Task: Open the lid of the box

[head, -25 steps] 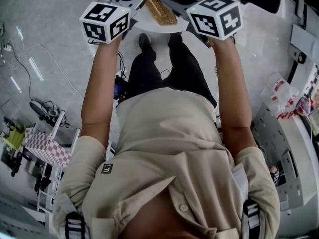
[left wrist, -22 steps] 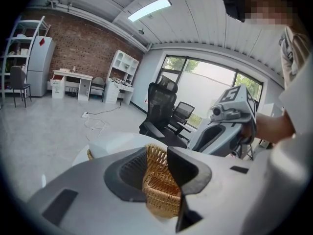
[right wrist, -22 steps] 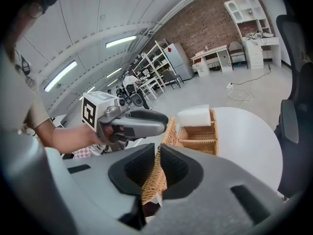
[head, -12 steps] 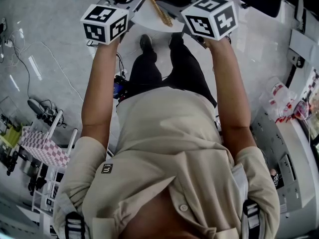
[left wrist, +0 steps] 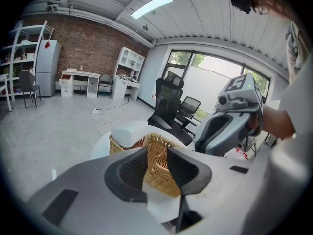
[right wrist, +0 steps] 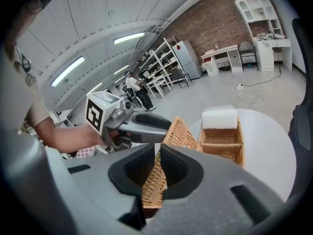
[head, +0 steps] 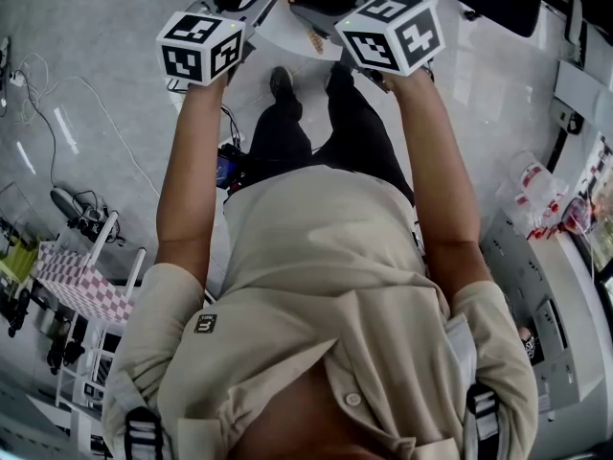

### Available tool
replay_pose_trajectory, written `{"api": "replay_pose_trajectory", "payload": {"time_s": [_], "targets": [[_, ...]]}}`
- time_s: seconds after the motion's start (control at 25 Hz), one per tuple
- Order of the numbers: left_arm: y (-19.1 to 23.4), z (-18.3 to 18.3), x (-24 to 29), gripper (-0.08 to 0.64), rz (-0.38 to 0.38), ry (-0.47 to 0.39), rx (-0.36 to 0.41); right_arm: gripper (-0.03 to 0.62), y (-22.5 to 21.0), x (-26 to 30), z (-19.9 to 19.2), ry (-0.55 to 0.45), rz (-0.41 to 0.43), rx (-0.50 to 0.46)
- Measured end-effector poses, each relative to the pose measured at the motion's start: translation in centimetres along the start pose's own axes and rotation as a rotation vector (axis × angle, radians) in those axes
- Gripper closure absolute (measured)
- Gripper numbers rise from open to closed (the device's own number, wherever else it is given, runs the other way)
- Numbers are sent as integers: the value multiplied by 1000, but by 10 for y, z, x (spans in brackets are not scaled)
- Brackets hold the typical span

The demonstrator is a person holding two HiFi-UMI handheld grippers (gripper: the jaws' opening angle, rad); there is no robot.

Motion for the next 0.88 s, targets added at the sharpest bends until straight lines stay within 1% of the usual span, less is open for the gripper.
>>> {"api": "replay_pose_trajectory", "payload": {"time_s": [0.24,0.44,0.56,0.64,0.88], "targets": [[-4,-3,-10,459,-3,-6,-6,558,8,4,-2,11,-6,-15],[-6,0,-19,459,-37,-72,-57,557,10,8,-5,19,-6,-19],[-7,0,-20,459,-51,-92,-84,552,11,9,-6,21,-8,-23],[-6,-2,-20,459,-50,-91,-90,552,11,10,-7,23,-8,-25],[-4,-6,-25,459,-36,-70,-74,546,17,15,-9,39,-13,-36]]}}
Point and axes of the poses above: the fingertips, and each gripper's own axes: x forward along the fingers, y to its left, z out of its top, the point moved 6 cm from there along -x, backward along the fingers, and after that the axes turned 7 degrees about x, right-handed, at the moved point
